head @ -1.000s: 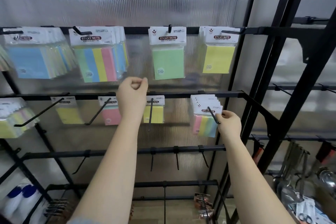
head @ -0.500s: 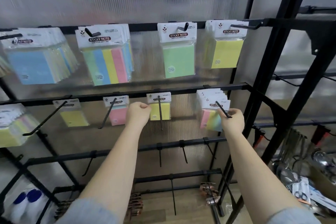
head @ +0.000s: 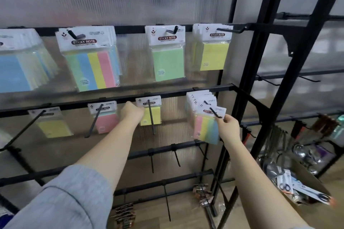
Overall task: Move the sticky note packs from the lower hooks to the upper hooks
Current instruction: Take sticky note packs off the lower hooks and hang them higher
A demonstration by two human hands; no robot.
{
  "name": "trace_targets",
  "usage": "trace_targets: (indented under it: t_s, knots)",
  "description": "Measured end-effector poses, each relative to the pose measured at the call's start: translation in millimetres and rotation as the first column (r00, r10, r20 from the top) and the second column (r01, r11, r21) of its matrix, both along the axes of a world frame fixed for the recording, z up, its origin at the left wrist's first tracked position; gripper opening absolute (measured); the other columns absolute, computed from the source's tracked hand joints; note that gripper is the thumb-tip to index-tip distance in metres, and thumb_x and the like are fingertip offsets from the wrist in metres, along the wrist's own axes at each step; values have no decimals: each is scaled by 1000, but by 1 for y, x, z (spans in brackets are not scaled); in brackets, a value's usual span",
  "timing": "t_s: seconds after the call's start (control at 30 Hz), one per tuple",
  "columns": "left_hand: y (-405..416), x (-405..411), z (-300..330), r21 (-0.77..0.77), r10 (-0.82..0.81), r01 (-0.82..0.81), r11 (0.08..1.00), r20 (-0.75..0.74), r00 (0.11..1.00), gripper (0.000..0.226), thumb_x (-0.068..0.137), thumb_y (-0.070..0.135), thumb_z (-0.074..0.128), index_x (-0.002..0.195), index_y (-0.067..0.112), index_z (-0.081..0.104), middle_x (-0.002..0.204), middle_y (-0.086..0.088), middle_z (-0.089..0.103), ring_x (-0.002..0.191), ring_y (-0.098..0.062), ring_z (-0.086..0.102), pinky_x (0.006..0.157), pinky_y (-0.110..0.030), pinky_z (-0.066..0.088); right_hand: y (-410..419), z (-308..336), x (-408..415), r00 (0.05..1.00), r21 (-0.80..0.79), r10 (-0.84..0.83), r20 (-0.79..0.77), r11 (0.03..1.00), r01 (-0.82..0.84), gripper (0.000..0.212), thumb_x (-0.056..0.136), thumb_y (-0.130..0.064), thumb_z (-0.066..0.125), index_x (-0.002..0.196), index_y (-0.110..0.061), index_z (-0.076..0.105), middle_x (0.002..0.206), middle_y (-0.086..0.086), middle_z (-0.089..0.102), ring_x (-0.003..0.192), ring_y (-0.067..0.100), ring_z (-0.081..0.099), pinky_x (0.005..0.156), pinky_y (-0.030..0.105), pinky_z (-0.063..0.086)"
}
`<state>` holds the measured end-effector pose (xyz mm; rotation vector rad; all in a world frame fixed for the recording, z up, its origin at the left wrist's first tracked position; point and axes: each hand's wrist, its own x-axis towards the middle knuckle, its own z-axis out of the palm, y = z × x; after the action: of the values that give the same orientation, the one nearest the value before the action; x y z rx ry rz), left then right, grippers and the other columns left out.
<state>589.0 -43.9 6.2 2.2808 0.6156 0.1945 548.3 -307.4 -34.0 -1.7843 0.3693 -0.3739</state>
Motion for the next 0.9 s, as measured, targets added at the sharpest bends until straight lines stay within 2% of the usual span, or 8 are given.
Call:
trace_targets:
  t_s: [0.1,0.23,0.33,0.5,0.57,0.73,0.9]
  knots:
    - [-4,4,-3,30,-29,30,999,-39,999,51,96,26,48,139,4,33,123,-16,56,85,-25,51,67,-32,40,0,5,-12,1000,-55,-17,-19,998,16,32,97,-20,46,67,-12,50,64,2,49,60,16,40,52,28,28]
    - [-11,10,-9,-54,-36,36,998,-9,999,47,95,20,50,136,1,36,128,-18,53,103,-31,56,70,-32,40,2,18,-32,995,-134,-93,-39,987,87,41,99,-18,39,58,-15,31,57,0,36,56,18,34,49,30,23]
    - [-18,11,-12,-137,27,-24,990,24,999,46,96,20,50,134,-1,36,129,-20,52,110,-35,56,71,-34,41,1,28,-46,986,-188,-164,-39,970,154,42,98,-17,38,57,-14,28,56,1,33,56,20,32,48,32,22]
    - [-22,10,-19,-308,141,-112,945,75,987,54,94,16,55,137,-2,27,132,-20,50,115,-36,53,80,-36,43,-4,45,-66,977,-207,-203,66,955,212,40,94,-18,42,58,-15,25,53,-1,26,52,17,24,49,33,17]
    - [-22,9,-22,-351,175,-139,926,73,982,55,93,18,58,135,-3,30,128,-20,53,111,-35,55,84,-39,47,-6,51,-70,975,-168,-201,95,962,215,38,93,-19,43,59,-15,25,54,-1,26,54,17,24,51,32,17]
    - [-18,17,-29,-454,179,-119,883,92,980,39,90,22,61,120,-1,52,116,-16,62,101,-32,60,71,-33,42,-9,62,-78,976,-115,-179,127,974,193,36,94,-20,43,61,-12,33,53,-2,32,50,13,27,48,29,21]
    - [-16,22,-32,-435,80,-3,900,159,984,26,93,24,54,111,7,61,103,-9,64,82,-25,55,66,-27,39,-11,64,-82,977,-73,-151,153,984,163,36,93,-21,44,76,10,50,57,2,41,45,6,31,45,22,24]
